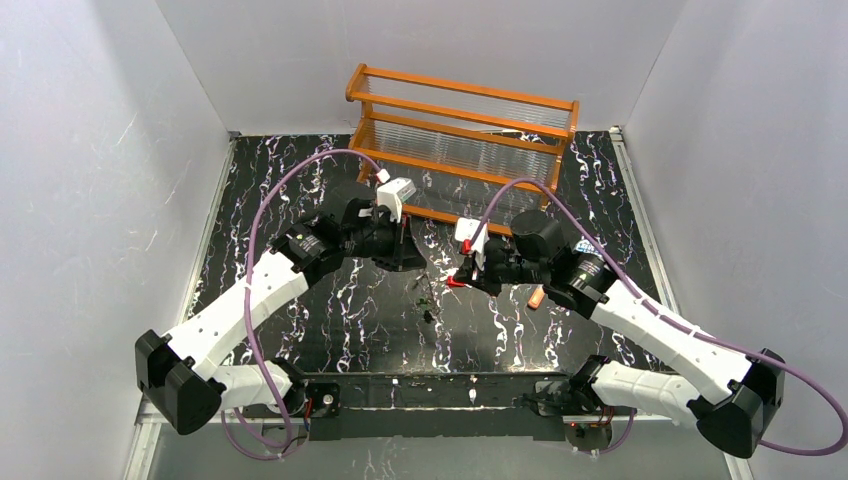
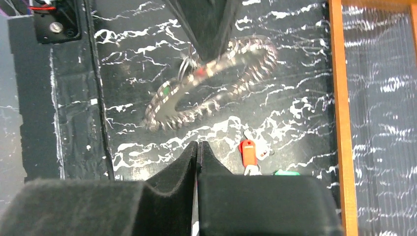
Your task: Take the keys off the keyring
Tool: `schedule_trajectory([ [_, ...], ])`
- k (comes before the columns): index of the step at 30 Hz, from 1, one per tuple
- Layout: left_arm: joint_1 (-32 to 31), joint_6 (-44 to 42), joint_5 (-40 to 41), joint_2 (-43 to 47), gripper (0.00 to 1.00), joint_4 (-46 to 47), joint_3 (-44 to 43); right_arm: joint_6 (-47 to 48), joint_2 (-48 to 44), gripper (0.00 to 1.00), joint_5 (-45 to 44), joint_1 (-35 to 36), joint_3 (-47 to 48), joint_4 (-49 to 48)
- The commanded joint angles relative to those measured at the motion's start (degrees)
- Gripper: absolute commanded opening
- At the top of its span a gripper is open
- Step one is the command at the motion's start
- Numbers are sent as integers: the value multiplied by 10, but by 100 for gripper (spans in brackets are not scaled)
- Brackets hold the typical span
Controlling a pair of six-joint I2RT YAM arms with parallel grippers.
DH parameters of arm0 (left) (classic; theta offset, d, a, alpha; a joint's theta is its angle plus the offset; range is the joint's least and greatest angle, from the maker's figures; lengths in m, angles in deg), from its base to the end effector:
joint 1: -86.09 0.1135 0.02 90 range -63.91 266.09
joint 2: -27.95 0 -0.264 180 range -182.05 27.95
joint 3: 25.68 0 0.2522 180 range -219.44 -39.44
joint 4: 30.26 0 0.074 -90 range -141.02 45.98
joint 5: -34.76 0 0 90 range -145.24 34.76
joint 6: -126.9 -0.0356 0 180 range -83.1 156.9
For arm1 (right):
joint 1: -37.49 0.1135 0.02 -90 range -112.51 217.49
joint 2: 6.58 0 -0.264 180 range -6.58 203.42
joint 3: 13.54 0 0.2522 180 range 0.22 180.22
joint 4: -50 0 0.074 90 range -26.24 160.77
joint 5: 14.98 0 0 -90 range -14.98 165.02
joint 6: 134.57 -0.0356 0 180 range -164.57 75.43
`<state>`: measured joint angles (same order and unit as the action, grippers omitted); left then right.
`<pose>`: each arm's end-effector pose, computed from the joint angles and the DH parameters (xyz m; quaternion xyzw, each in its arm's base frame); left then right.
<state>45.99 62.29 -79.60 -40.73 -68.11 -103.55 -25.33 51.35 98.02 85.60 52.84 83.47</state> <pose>0.1943 -0.1828 0.3487 0.2144 0.8201 -0.4223 0.3212 0.1406 0.1776 0.3291 -0.5474 0.6285 0.2941 0.4678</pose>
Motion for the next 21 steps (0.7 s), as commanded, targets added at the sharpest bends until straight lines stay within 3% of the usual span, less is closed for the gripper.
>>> schedule_trajectory([
  [1, 7, -71, -1, 21, 0, -28, -30, -9, -6, 13, -47, 0, -11, -4],
  [5, 7, -72, 1, 22, 0, -21, -28, -28, -6, 32, -18, 0, -3, -17],
  [11, 7, -51, 8, 20, 0, -7, -18, -107, -10, 50, 13, 0, -8, -102],
  [16, 7, -29, 4, 19, 0, 9, -8, -156, 8, 56, 36, 0, -2, -160],
  [21, 7, -18, -3, 20, 0, 21, -1, -188, 53, 54, 73, 0, 15, -178],
])
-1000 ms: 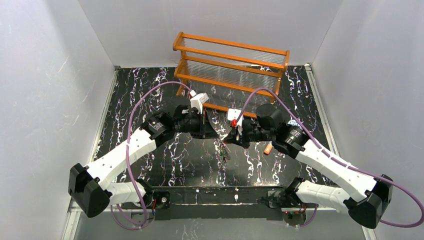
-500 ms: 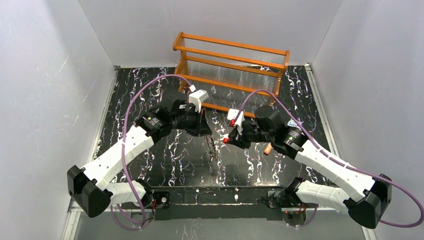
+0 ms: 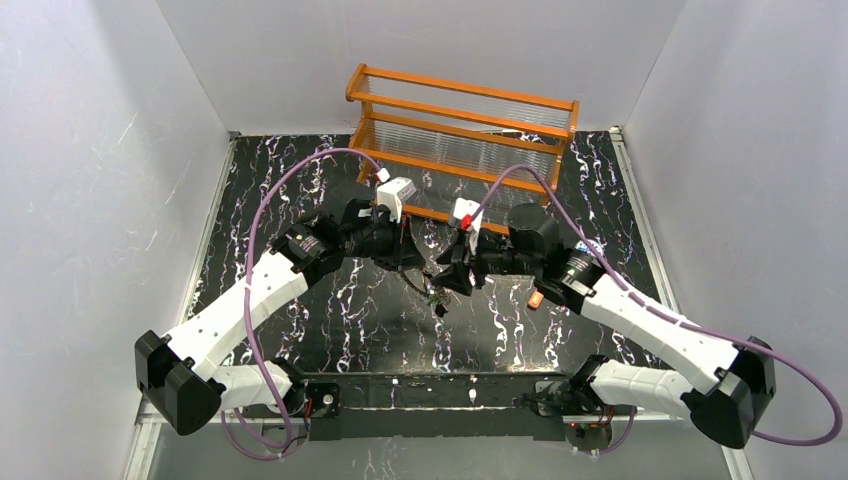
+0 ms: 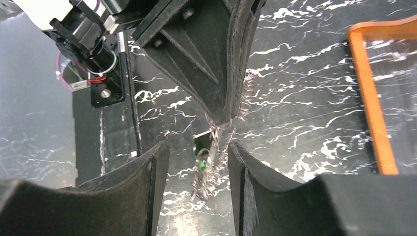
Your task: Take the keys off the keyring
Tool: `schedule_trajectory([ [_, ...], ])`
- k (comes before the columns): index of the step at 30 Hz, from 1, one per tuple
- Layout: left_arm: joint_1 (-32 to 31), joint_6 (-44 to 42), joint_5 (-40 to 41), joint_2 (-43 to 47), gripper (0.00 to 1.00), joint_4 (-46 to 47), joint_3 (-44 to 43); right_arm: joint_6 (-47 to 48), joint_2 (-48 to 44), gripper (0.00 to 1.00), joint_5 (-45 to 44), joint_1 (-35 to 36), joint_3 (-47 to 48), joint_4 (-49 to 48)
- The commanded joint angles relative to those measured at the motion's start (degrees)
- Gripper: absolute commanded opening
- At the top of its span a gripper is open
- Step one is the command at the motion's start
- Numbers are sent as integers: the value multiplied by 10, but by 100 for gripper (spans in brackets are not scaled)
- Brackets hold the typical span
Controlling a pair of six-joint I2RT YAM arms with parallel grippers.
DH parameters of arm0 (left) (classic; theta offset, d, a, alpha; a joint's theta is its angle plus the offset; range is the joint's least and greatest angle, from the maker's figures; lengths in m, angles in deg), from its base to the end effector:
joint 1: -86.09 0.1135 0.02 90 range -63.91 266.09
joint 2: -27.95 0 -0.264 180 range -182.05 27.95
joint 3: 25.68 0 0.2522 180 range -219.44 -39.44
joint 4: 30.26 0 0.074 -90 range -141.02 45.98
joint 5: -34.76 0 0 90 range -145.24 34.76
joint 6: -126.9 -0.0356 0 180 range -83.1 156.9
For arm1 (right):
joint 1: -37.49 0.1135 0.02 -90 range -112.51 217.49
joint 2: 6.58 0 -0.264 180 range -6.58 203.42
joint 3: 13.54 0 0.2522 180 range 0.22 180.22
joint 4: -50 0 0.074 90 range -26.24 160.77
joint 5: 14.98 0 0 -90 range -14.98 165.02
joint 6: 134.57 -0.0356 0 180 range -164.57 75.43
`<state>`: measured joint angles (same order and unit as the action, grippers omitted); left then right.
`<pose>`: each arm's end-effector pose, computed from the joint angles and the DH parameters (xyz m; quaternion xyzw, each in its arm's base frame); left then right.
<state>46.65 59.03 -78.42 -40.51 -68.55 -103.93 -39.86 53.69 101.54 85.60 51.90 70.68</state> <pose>0.1961 -0.1794 0.3510 0.2282 0.8168 -0.4047 0.3419 0.1499 0.1910 0.3372 -0.4690 0.6322 0.3875 0.4798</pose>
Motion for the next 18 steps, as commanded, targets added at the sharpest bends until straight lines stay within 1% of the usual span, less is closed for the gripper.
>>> schedule_trajectory([
  [1, 1, 16, -17, 17, 0, 28, 4, -43, 35, 52, 38, 0, 23, -55],
  [4, 0, 18, -23, 17, 0, 30, 5, -59, 47, 45, 29, 0, 15, -81],
  [9, 0, 17, -25, 22, 0, 31, 7, -59, 57, 30, 16, 0, 5, -103],
  [11, 1, 17, -26, 23, 0, 31, 9, -57, 59, 20, 14, -1, 3, -106],
  [13, 0, 17, -23, 25, 0, 29, 11, -57, 60, 5, 12, 0, 4, -107],
  [14, 0, 16, -18, 27, 0, 27, 11, -56, 59, 1, 10, 0, 3, -105],
  [18, 1, 15, 6, 31, 0, 9, 11, -53, 35, 1, -6, -1, -15, -114],
])
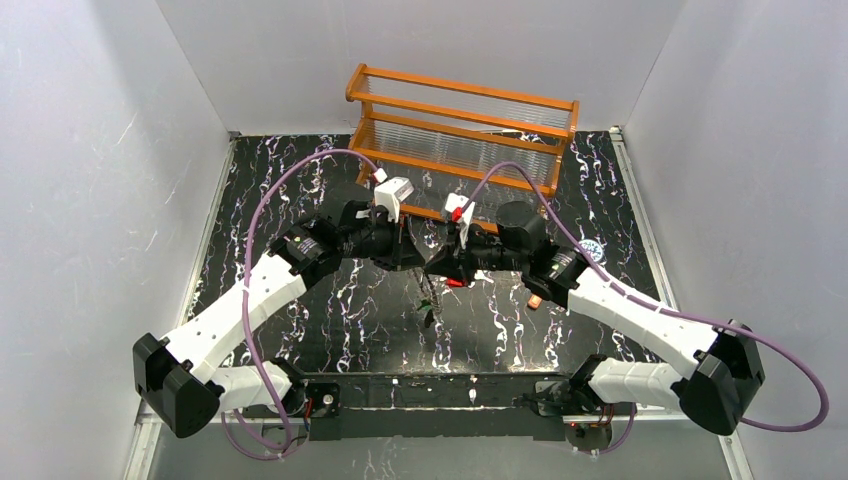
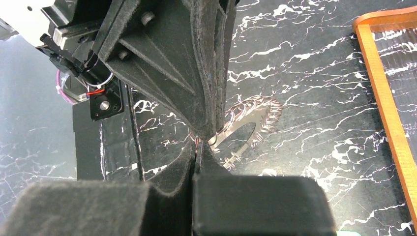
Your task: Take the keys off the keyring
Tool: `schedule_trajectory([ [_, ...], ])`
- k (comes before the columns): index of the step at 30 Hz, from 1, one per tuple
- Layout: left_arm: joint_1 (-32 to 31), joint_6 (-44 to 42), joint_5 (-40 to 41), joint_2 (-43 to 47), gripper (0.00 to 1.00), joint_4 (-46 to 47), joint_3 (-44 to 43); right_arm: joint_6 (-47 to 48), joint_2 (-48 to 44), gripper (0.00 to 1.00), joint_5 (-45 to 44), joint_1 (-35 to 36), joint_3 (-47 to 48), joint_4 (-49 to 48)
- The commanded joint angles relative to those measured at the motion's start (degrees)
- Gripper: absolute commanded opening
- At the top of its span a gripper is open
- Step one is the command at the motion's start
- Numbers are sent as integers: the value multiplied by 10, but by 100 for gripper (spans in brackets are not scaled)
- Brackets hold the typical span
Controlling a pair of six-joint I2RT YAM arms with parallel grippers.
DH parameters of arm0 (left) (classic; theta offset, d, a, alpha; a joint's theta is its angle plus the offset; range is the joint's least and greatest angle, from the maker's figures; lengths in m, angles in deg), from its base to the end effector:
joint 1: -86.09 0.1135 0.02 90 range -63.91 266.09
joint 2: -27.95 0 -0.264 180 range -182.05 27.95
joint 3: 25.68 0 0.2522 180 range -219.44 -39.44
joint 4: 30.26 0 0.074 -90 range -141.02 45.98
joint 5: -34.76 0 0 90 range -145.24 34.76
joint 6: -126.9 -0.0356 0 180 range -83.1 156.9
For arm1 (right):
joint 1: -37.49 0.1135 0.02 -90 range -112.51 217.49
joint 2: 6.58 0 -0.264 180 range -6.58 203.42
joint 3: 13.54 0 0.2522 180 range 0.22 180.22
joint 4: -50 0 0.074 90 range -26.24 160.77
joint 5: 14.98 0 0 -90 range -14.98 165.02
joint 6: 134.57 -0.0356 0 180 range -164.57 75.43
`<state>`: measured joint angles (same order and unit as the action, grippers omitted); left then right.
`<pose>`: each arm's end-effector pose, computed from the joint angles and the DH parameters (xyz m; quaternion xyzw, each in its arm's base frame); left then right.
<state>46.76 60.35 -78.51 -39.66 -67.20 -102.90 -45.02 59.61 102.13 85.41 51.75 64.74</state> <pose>0.1944 -0.1775 0.3507 0.2194 0.8141 -0.4124 0.3451 0.1671 0.2093 0.3226 -0.4414 0.6520 0.4110 0.4594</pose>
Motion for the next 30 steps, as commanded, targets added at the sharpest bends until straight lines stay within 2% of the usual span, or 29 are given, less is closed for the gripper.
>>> schedule_trajectory([
  [1, 0, 3, 14, 22, 0, -8, 3, -4, -33, 1, -13, 1, -22, -64],
  [5, 0, 30, 13, 19, 0, -2, 26, -32, -70, 1, -23, 1, -67, -128],
  [10, 0, 96, -40, 31, 0, 81, 81, -87, -115, 1, -65, 1, -143, -285],
  [15, -2, 148, -59, 37, 0, 139, 124, -124, -119, 1, -90, 1, -175, -392],
  [19, -5, 183, -61, 43, 0, 186, 151, -139, -107, 1, -97, 0, -176, -435],
  [24, -6, 157, -23, 65, 0, 173, 146, -122, -105, 1, -115, 0, -174, -421],
  [27, -5, 97, 27, 71, 0, 110, 108, -76, -121, 1, -111, 0, -161, -347],
  [30, -5, 56, 43, 64, 0, 79, 72, -29, -139, 1, -117, 0, -147, -241],
])
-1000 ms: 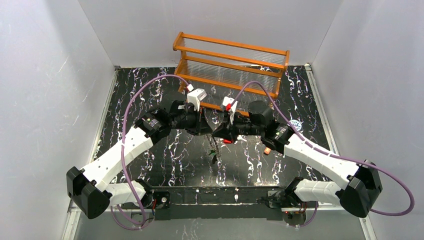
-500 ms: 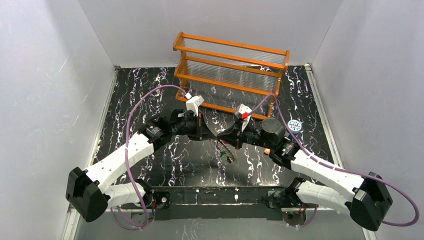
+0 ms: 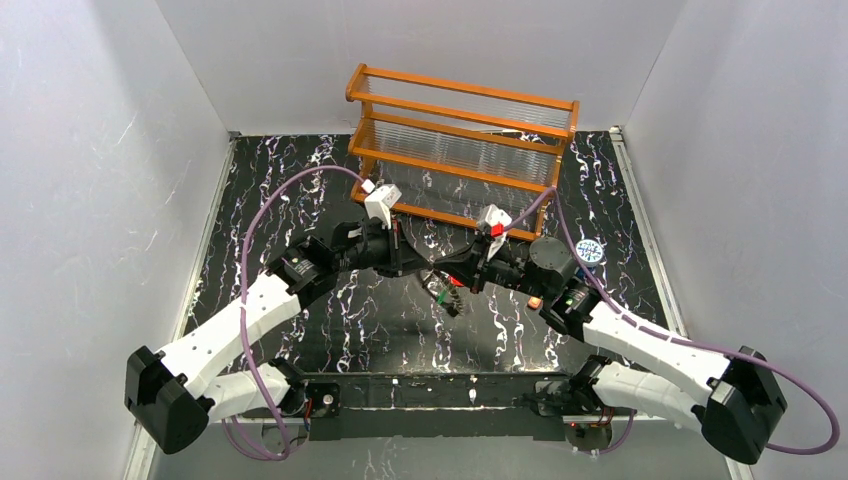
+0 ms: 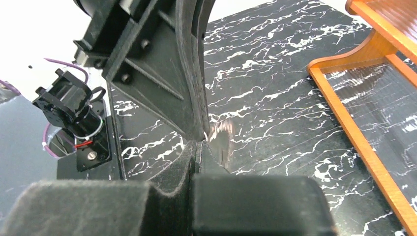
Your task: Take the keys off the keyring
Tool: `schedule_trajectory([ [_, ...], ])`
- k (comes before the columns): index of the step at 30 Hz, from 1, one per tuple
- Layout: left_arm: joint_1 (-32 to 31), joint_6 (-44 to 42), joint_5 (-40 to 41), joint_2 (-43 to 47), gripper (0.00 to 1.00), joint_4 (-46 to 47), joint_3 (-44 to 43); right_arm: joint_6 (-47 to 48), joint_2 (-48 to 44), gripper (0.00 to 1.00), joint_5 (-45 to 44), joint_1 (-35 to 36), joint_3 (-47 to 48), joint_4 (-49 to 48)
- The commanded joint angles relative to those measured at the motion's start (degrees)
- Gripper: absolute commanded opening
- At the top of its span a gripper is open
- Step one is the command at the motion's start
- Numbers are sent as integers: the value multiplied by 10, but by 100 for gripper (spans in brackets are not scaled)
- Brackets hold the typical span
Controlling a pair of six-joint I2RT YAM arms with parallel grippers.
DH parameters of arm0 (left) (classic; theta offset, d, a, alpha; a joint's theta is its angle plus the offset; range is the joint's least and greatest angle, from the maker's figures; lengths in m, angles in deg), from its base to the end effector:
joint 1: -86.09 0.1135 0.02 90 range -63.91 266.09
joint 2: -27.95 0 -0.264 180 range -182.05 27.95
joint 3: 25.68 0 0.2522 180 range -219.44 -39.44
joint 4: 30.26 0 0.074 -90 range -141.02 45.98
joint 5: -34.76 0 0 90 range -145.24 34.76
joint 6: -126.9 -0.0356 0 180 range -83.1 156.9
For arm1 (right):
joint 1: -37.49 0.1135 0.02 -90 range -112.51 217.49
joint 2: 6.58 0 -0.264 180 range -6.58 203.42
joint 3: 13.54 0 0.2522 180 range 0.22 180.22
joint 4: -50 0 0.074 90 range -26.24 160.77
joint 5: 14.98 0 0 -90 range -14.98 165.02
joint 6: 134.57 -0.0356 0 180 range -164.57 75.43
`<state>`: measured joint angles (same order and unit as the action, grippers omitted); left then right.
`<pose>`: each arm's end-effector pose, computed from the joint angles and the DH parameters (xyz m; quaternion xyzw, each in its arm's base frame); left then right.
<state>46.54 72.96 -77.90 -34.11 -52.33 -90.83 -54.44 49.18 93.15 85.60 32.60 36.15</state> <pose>0.1834 -0.1692 0.3256 0.1384 0.7943 -0.4755 0.3520 0.1438 0.1769 0.2976 -0.3292 0.5971 0.4445 0.5809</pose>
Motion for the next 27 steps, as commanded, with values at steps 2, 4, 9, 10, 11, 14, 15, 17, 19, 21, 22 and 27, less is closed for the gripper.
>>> schedule_trajectory([
  [2, -3, -83, 34, 4, 0, -72, -62, 89, -46, 1, -38, -2, 51, 99],
  [4, -3, -90, 31, -1, 0, -72, -71, 106, -51, 6, -49, -2, 64, 150],
  [9, -3, -76, 32, -12, 0, -72, -79, 132, -55, 20, -55, -2, 96, 225],
  [10, -3, -65, 38, -14, 0, -74, -79, 133, -54, 23, -56, -2, 102, 234],
  [11, -3, -53, 44, -17, 0, -76, -78, 134, -51, 25, -56, -2, 108, 242],
  [14, -3, -4, 73, -28, 0, -89, -76, 133, -44, 32, -57, -2, 120, 258],
  [15, -3, 14, 88, -29, 0, -95, -74, 131, -43, 35, -55, -2, 120, 257],
  [17, -3, 53, 121, -32, 0, -108, -71, 122, -40, 38, -49, -1, 118, 247],
  [19, -3, 81, 148, -35, 0, -120, -71, 111, -34, 39, -46, 3, 108, 222],
  [21, -3, 109, 191, -38, 0, -146, -76, 103, -22, 39, -50, 12, 100, 198],
  [22, -3, 119, 213, -39, 0, -159, -80, 97, -17, 40, -56, 19, 97, 184],
  [27, -2, 178, 297, -32, 0, -195, -85, 64, 26, 40, -122, 77, 72, 82],
])
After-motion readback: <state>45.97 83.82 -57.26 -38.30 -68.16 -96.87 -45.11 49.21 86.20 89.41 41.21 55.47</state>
